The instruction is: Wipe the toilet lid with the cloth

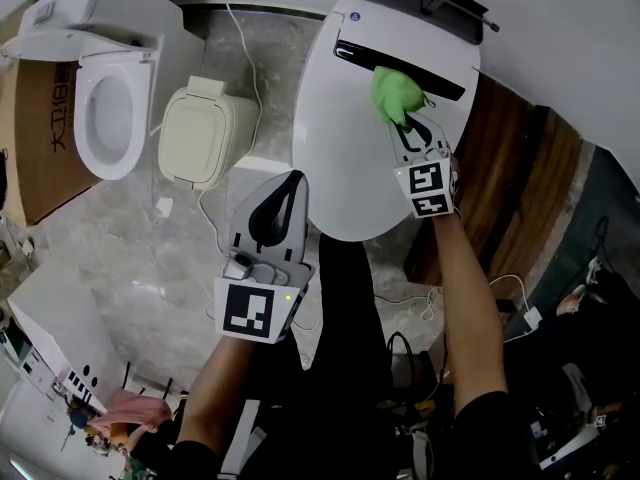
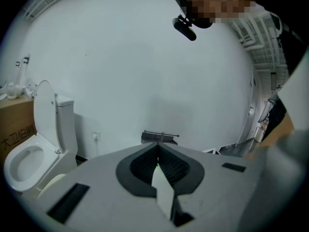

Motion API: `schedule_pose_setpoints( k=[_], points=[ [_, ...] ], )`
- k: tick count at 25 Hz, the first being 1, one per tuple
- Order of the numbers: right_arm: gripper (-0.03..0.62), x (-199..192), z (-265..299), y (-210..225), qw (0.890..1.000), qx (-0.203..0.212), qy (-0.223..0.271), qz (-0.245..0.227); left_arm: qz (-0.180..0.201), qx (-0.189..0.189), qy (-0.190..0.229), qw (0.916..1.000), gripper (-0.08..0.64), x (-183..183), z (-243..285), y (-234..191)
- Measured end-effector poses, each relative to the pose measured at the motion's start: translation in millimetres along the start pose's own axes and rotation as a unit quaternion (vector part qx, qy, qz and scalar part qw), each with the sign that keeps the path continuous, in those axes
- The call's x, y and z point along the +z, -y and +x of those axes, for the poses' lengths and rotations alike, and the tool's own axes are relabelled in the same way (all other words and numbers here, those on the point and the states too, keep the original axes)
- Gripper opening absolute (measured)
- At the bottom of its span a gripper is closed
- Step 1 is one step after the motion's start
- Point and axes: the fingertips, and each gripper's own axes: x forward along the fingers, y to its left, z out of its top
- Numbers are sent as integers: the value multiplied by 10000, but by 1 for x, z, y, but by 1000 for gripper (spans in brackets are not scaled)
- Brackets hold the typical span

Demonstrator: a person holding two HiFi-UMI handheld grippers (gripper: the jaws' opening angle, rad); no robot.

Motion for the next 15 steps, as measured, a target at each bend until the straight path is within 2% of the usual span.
schedule_pose_setpoints(
  k=[4,10,15],
  points=[
    [94,-8,20,25,9992,99,-205,-324,1,82,-35,10000,9,-4,10,4],
    [92,-26,43,40,9967,200,-613,-500,-72,205,-66,9997,9,-6,18,3],
    [87,-36,56,37,9953,438,-847,-141,-13,244,-88,9997,9,-3,20,1]
  ],
)
